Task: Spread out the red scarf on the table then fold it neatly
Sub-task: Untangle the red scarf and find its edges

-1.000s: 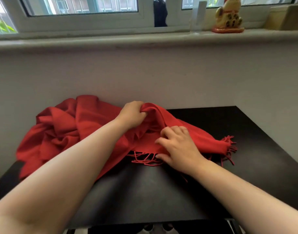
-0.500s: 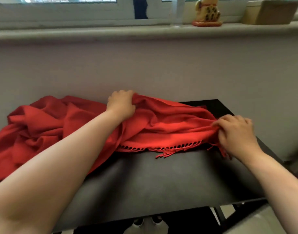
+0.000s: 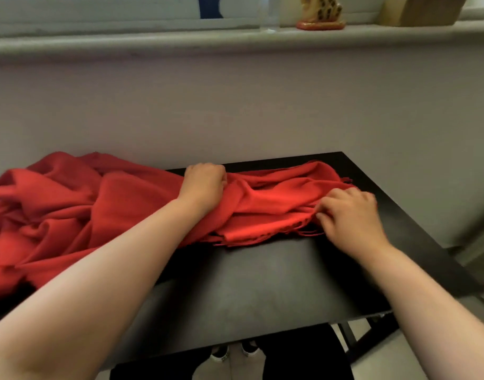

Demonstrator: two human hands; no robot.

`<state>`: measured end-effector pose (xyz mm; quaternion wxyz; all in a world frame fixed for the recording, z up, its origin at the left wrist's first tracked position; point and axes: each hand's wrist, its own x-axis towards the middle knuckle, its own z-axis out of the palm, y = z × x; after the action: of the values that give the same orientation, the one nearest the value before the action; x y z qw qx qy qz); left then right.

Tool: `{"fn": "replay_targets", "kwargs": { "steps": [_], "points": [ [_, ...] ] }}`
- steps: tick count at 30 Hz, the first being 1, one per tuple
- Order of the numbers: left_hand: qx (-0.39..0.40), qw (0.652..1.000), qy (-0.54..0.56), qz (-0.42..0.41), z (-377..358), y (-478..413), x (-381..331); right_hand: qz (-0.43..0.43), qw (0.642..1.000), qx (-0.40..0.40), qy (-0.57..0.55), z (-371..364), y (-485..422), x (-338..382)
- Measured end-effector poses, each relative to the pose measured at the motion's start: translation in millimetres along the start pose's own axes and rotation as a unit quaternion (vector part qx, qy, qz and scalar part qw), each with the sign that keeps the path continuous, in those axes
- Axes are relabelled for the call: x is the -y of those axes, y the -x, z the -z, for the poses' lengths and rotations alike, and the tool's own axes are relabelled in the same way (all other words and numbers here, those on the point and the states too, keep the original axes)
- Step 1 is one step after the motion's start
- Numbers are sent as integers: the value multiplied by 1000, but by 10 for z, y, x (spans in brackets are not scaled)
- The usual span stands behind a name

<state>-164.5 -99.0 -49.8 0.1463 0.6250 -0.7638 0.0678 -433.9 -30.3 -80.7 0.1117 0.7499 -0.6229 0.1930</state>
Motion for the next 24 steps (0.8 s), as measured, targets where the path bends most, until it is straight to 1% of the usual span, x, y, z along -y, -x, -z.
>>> {"fn": "replay_targets", "kwargs": {
  "steps": [1, 2, 3, 4, 6, 9, 11, 12, 14, 16, 18, 19, 20, 22, 24],
  "points": [
    [-7, 1000, 11, -15, 26, 13, -7, -41, 999, 8, 15, 30, 9, -73],
    [-8, 999, 18, -41, 42, 38, -41, -62, 998, 9, 18, 41, 14, -90],
    [-8, 997, 24, -68, 43, 77, -90, -61, 998, 0, 5, 45, 14, -52],
    [-5, 996, 26, -88, 27, 121, -147, -41, 999, -15, -19, 66, 17, 48],
    [10, 994, 31, -101, -13, 217, -242, 29, 997, -28, -72, 95, 48, 348],
    [59, 993, 32, -96, -92, 329, -267, 137, 985, 40, -94, -3, 122, 717],
    [73, 991, 13, -113, -118, 354, -229, 167, 979, 71, -90, -84, 141, 765],
    [63, 991, 13, -115, -113, 343, -196, 172, 980, 62, -83, -101, 131, 725],
    [13, 995, 44, -91, -63, 285, -109, 148, 985, 45, -75, -67, 88, 568],
    [-43, 995, 69, -49, 38, 208, -23, 102, 992, 36, -70, 25, 63, 326],
    [-94, 993, 69, -23, 138, 157, 36, 32, 997, 15, -61, 149, 71, 49],
    [-106, 993, 58, -14, 174, 143, 56, -8, 998, -4, -60, 211, 81, -87],
    [-98, 994, 44, -9, 199, 131, 63, -45, 997, -18, -62, 265, 92, -191],
    [-32, 999, 29, -17, 199, 112, -25, -96, 993, -13, -63, 316, 123, -312],
    [30, 997, 52, -42, 165, 98, -219, -95, 993, 5, -74, 280, 162, -316]
  ]
}}
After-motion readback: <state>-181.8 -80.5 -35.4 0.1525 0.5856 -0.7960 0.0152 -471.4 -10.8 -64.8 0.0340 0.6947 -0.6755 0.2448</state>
